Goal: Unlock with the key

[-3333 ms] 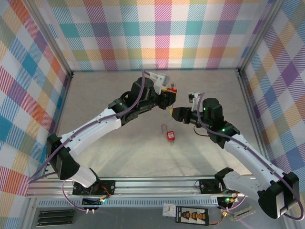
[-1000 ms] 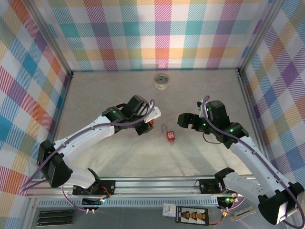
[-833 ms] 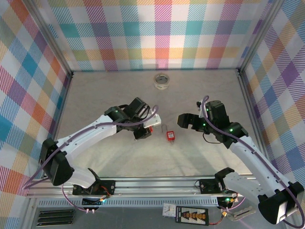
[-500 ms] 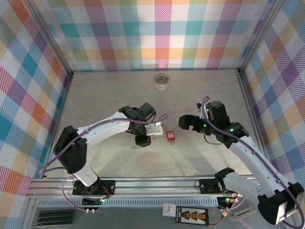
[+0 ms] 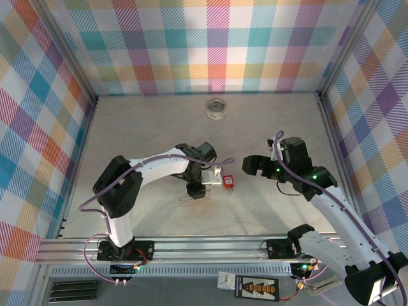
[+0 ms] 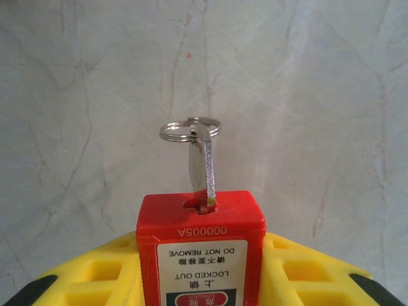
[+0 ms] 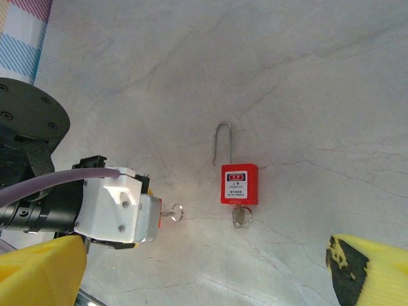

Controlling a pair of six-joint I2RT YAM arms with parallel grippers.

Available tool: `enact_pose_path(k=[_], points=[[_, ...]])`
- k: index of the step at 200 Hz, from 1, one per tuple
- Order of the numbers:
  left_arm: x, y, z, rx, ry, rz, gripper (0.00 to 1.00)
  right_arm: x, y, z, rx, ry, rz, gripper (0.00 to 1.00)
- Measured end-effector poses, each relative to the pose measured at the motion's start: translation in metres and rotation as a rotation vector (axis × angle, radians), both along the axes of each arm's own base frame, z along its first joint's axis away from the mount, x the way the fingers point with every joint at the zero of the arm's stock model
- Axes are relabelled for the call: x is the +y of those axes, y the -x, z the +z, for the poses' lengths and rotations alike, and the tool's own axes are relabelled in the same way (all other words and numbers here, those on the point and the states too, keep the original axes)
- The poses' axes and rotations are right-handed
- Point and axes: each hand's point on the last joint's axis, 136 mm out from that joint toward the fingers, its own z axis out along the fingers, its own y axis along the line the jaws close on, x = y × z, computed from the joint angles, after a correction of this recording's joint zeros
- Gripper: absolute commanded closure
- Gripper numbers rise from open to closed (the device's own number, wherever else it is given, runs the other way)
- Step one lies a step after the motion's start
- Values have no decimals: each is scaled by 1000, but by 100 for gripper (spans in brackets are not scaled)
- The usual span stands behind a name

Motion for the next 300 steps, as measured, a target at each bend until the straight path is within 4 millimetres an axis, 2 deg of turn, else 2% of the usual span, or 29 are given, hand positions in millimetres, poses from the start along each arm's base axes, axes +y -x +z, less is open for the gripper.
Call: enact_pose_path(k=[21,68,104,117,136,162,184,196,204,216,226,251,276,300], points=[[-3,-6,-2,-33,-3,-7,92,-2,2,-3,9,5,-1,4],[-16,-15,-2,-113,18,-35,61,-4,5,-9,21,12,-6,4],[-14,-17,-8,-142,20,-35,40,-5,5,-10,25,15,-5,4],[-14,-17,-5,-151,27,-27,26,-6,5,-10,25,15,-8,4],[-18,-21,9,-185,66,-4,23,-5,5,-10,27,13,-5,4],[-24,-26,54,-275,187,64,20,-2,8,-11,26,6,20,4],[-20,-28,113,-382,351,169,13,5,14,-15,36,-19,71,3],[-12,-26,146,-442,451,244,7,11,17,-16,40,-37,111,3],[-3,-22,169,-479,522,301,0,15,18,-17,47,-51,136,4],[11,-14,199,-521,624,380,0,23,18,-20,63,-68,183,0],[23,-4,223,-540,706,441,0,32,18,-25,78,-72,228,1],[48,18,275,-547,906,569,0,67,29,-54,152,1,408,1],[68,35,301,-530,1021,645,0,117,38,-74,164,141,635,3],[83,45,305,-519,1039,697,0,159,30,-87,107,288,785,8]])
